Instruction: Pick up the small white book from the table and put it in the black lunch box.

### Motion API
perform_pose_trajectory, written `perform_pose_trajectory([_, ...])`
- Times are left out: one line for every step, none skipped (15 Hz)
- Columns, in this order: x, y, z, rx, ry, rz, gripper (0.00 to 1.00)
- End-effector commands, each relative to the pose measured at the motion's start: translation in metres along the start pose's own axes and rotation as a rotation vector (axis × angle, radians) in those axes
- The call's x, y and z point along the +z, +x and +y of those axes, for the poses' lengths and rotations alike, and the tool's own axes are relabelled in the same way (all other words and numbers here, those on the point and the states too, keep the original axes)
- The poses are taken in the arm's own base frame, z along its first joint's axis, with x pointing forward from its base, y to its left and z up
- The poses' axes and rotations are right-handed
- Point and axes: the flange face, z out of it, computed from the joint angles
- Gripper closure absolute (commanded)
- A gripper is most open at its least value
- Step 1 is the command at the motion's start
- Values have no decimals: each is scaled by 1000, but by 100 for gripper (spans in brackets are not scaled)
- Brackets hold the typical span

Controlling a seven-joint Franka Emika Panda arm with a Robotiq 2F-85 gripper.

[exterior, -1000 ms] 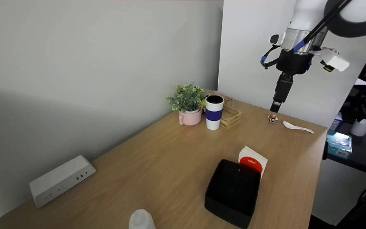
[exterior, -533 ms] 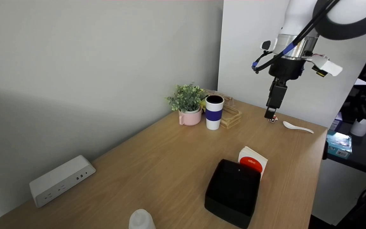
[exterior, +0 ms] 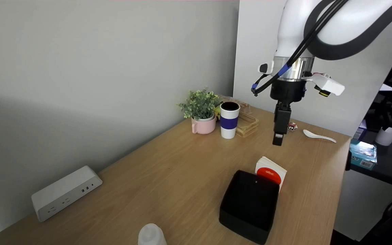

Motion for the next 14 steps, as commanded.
perform_pose_trajectory([21, 20, -4, 23, 30, -62, 0])
perform_pose_trajectory([28, 24, -5, 37, 35, -77, 0])
perform_pose_trajectory([34, 27, -6, 54, 41, -92, 0])
perform_pose_trajectory([40, 29, -7, 84, 48, -104, 0])
perform_pose_trajectory([45, 31, -6, 114, 51, -114, 0])
perform_pose_trajectory([49, 32, -6, 162, 45, -117, 0])
perform_pose_trajectory([52, 33, -7, 218, 40, -116, 0])
perform_pose_trajectory([56, 33, -7, 269, 28, -115, 0])
perform_pose_trajectory([58, 34, -7, 317, 16, -113, 0])
perform_pose_trajectory([61, 32, -9, 361, 4, -115, 0])
perform_pose_trajectory([63, 32, -8, 401, -10, -114, 0])
perform_pose_trajectory([65, 30, -10, 441, -30, -113, 0])
perform_pose_trajectory([67, 29, -10, 470, -53, -114, 0])
perform_pose_trajectory([67, 28, -11, 495, -77, -119, 0])
